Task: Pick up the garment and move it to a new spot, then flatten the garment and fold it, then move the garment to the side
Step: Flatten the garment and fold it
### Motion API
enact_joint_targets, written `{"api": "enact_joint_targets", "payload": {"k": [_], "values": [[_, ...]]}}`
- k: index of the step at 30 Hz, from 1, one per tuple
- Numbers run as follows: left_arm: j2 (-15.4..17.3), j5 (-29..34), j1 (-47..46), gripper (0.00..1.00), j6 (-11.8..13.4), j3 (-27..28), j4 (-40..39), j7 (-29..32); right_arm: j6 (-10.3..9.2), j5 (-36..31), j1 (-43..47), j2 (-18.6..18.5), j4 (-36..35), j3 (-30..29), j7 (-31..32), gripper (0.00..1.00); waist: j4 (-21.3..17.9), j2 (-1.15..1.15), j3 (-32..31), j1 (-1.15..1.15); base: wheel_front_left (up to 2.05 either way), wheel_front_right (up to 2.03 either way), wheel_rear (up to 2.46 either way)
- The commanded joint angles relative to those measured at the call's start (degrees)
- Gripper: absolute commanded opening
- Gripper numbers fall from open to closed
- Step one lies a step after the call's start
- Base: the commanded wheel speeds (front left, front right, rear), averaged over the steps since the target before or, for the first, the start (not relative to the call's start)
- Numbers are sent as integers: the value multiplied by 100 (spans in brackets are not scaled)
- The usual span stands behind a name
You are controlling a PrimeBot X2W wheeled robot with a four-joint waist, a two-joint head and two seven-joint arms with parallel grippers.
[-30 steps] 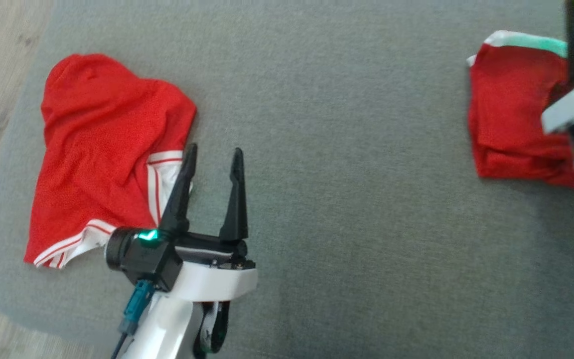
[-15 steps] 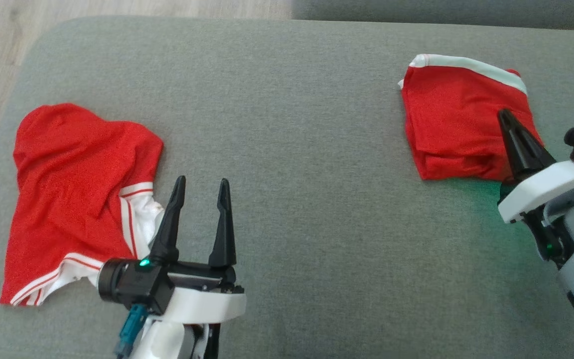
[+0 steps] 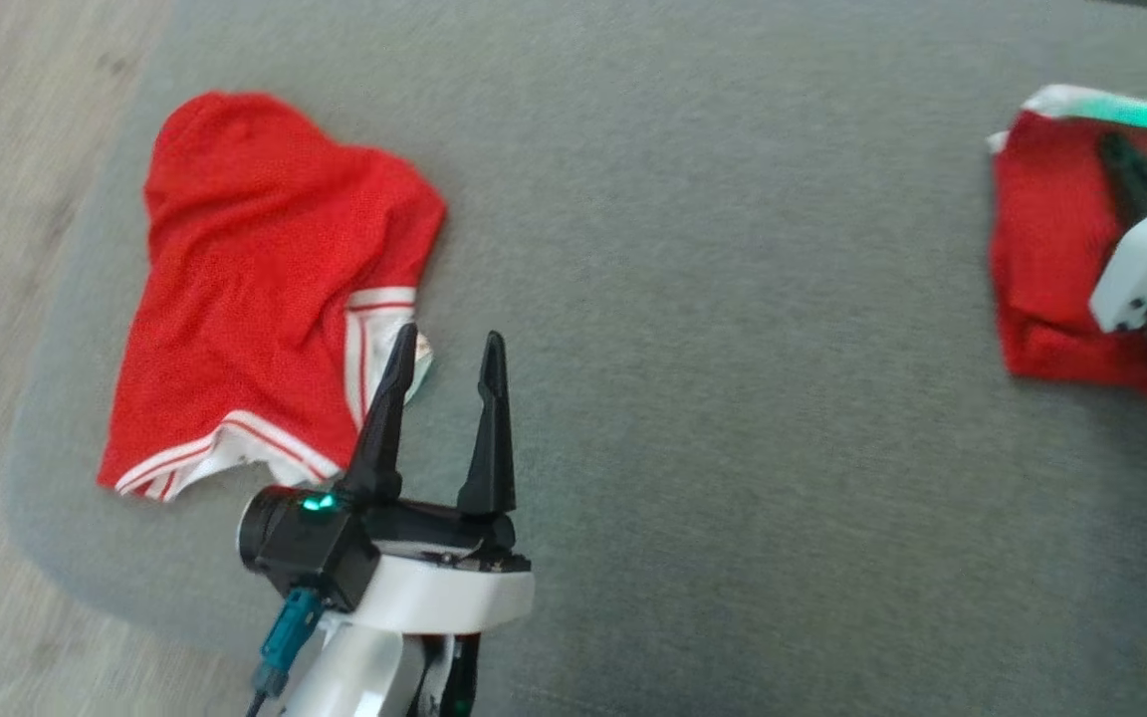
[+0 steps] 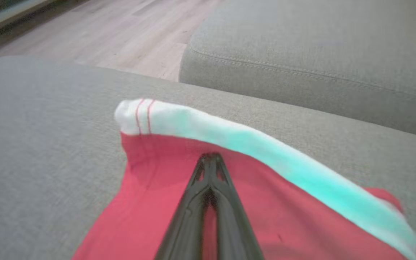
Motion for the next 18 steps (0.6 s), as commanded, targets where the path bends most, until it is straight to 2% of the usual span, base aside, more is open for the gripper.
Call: {"api": "enact_joint_targets", "payload": {"k": [1, 8, 16, 17, 18], "values": [[3, -48, -190, 100, 70, 85, -230, -24, -4, -96, -229, -114, 28, 20, 59, 0, 402, 0, 396, -1, 0, 0, 0], [3, -171, -374, 100, 140, -43, -280, -24, -4, -169, -771, 101, 382, 169, 230, 0, 615, 0, 678, -1, 0, 0, 0], [3, -51, -497, 100, 161, 34, -234, -24, -4, 141, -805, 729, 220, 536, -323, 0, 249, 0, 537, -1, 0, 0, 0], [3, -23, -484, 100, 157, 72, -224, -24, -4, 214, -742, 792, 154, 570, -459, 14, 168, 0, 480, -1, 0, 0, 0], [3, 6, -465, 100, 150, 111, -212, -24, -4, 285, -664, 845, 72, 605, -613, 37, 84, 0, 421, -1, 0, 0, 0]]}}
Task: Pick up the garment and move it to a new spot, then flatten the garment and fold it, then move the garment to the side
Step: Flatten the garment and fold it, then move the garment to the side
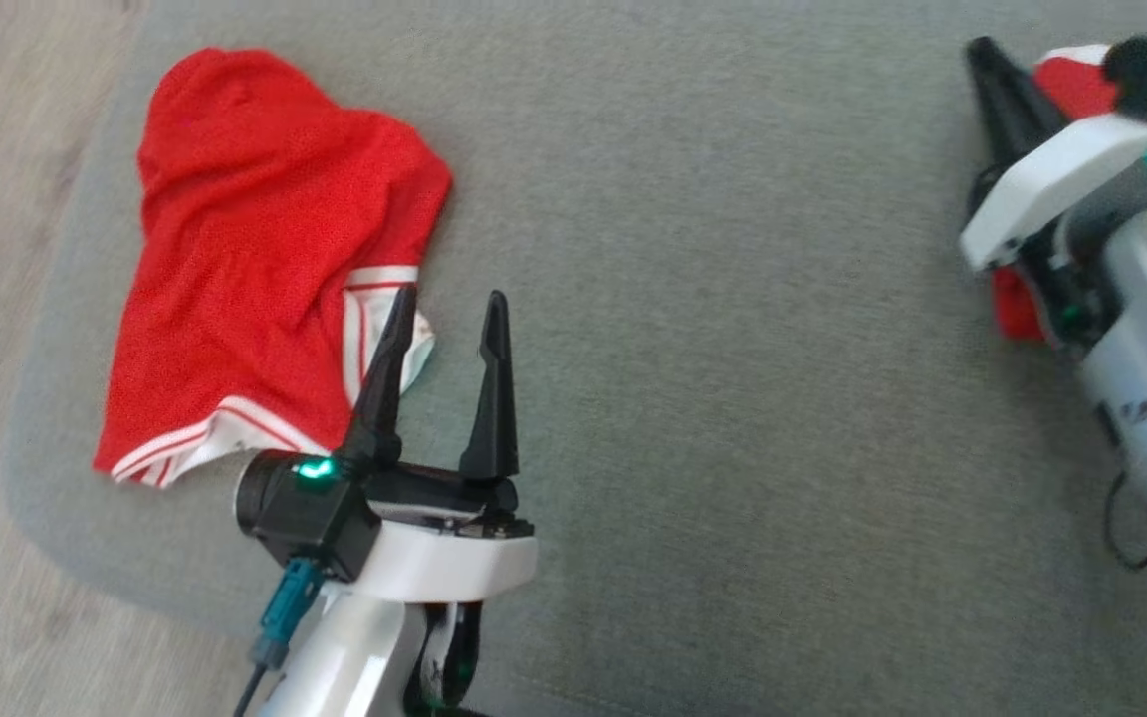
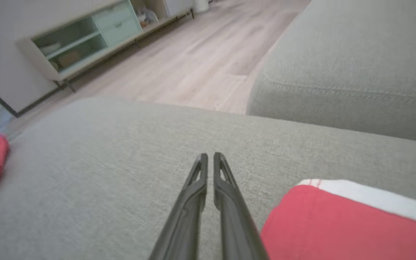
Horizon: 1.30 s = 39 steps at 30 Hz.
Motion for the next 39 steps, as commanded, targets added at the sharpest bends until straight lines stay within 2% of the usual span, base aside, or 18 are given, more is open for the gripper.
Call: {"api": "enact_joint_targets", "payload": {"k": [1, 2, 5, 8, 13, 17, 22, 25, 29, 39], "values": [[13, 62, -65, 100, 18, 251, -156, -24, -4, 73, 231, 72, -192, 73, -168, 80, -222, 0, -188, 0, 0, 0, 0], [13, 92, -38, 100, 16, 297, -149, -24, -4, 132, 331, 109, -268, 86, -347, 100, -320, 0, -262, 0, 0, 0, 0], [13, 182, 78, 100, -9, 435, -126, -24, -4, 209, 668, 157, -497, 54, -795, 100, -604, 0, -483, 0, 0, 0, 0], [13, 305, 231, 100, -24, 608, -96, -24, -4, 71, 1092, 134, -818, -168, -973, 100, -918, 0, -743, 0, 0, 0, 0], [13, 479, 554, 100, -55, 909, -82, -24, -4, -830, 2215, 211, -2106, -1531, -991, 100, -1411, 0, -1120, 0, 0, 0, 0], [13, 557, 805, 100, -103, 1040, -60, -24, -4, -1420, 3436, 545, -3164, -2538, -992, 100, -1632, 0, -1439, 0, 0, 0, 0], [13, 615, 1190, 100, -119, 1226, -102, -24, -4, -1838, 4647, 994, -4154, -3276, -993, 100, -1837, 0, -1824, 0, 0, 0, 0], [13, 594, 1470, 100, -62, 1353, -175, -24, -4, -2047, 5135, 1143, -4470, -3321, -993, 100, -1948, 0, -2033, 0, 0, 0, 0], [13, 696, 1844, 100, -66, 1414, -137, -24, -4, -2428, 5567, 1171, -4496, -3197, -993, 100, -2040, 0, -2272, 0, 0, 0, 0], [13, 880, 1988, 100, -130, 1463, -9, -24, -4, -2736, 5747, 1288, -4434, -3153, -994, 100, -2009, 0, -2385, 0, 0, 0, 0]]}}
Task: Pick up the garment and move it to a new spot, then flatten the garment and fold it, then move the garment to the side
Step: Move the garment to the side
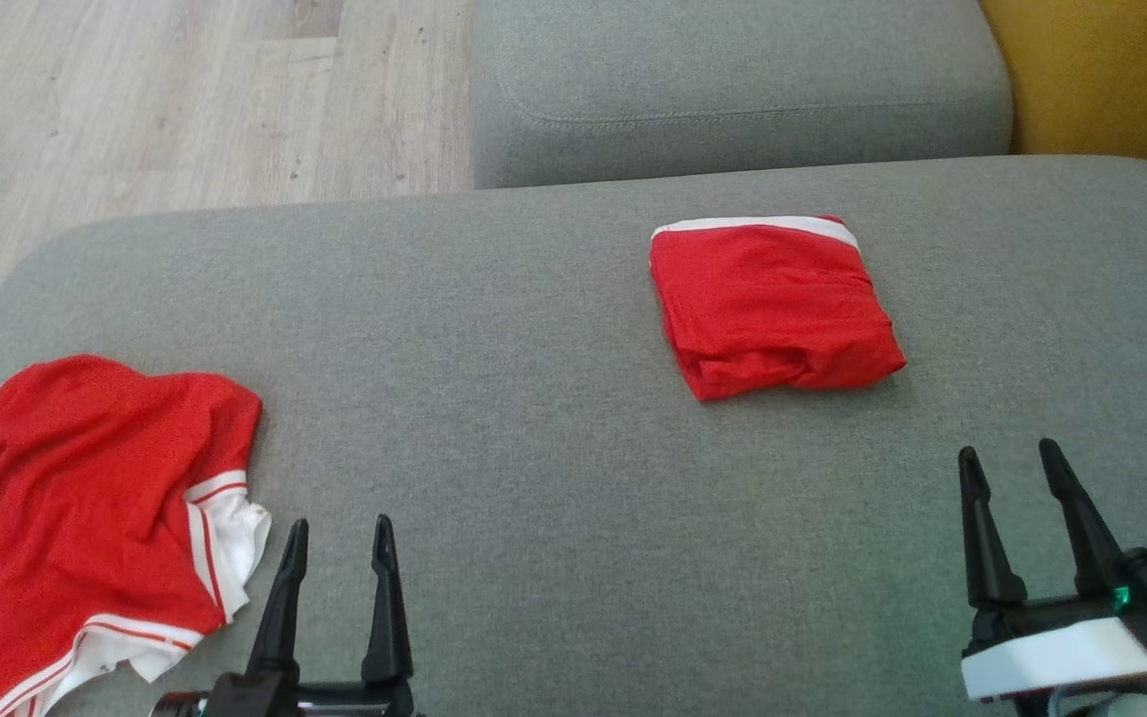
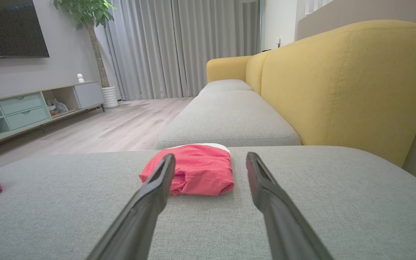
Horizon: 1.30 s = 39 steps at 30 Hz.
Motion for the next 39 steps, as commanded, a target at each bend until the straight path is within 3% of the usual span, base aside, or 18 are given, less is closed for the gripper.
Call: {"api": "enact_joint_targets", "payload": {"k": [1, 22, 28, 35, 39], "values": [[-15, 34, -184, 100, 35, 238, -136, -28, -4, -33, -106, -48, -159, 150, -37, 100, -6, 0, 0, 0, 0, 0, 0], [-15, 35, -71, 100, 62, 306, -96, -28, -4, -224, 57, -5, -66, 238, -37, 100, -14, 0, -105, 0, 0, 0, 0], [-15, -166, -72, 100, -40, 349, -156, -28, -4, -251, 60, -6, -29, 188, -37, 100, 23, 0, 3, 0, 0, 0, 0], [-15, -87, -276, 100, -31, 385, -365, -28, -4, -229, -330, -80, 166, 84, -37, 100, 99, 0, 519, 0, 0, 0, 0], [-15, -23, -611, 100, -80, 304, -468, -28, -4, -146, -1215, -235, 753, -53, -28, 100, 162, 0, 1166, 0, 0, 0, 0]]}}
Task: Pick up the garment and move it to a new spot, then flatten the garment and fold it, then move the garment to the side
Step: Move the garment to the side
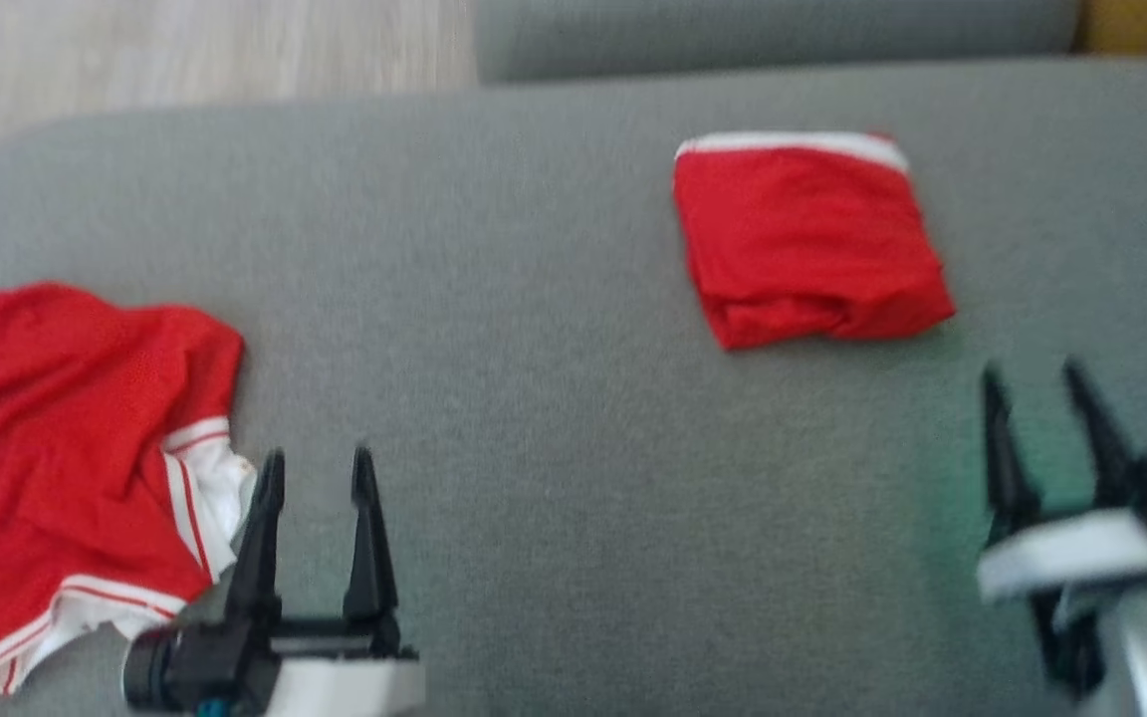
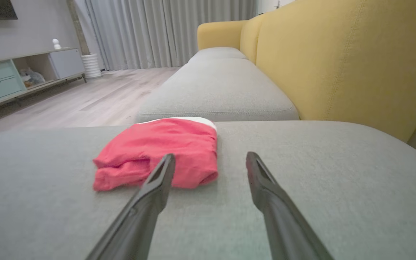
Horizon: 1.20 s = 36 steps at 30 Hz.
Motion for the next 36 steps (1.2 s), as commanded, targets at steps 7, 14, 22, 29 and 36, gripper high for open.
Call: {"api": "enact_joint_targets", "payload": {"k": [7, 14, 22, 29, 36], "values": [[-15, 93, -704, 100, -83, -41, -261, -28, -4, 309, -1899, -540, 838, 46, 917, 100, 243, 0, 998, -1, 0, 0, 0], [-15, 31, -1022, 100, -83, -245, -200, -28, -4, 997, -2865, -867, 1943, 555, 1998, 100, 489, 0, 1285, -1, 0, 0, 0], [-15, 99, -1113, 100, -35, -217, -203, -28, -4, 1782, -3071, -1175, 2228, 1221, 1936, 0, 288, 0, 1346, -1, 0, 0, 0], [-15, 310, -1230, 100, -186, -93, -311, -28, -4, 1931, -3014, -1928, 2173, 1225, 1847, 0, -430, 0, 1666, -1, 0, 0, 0], [22, 555, -1560, 100, -464, -13, -329, -28, -4, 1854, -3068, -2783, 2049, 957, 1998, 0, -1039, 0, 2206, -1, 0, 0, 0]]}}
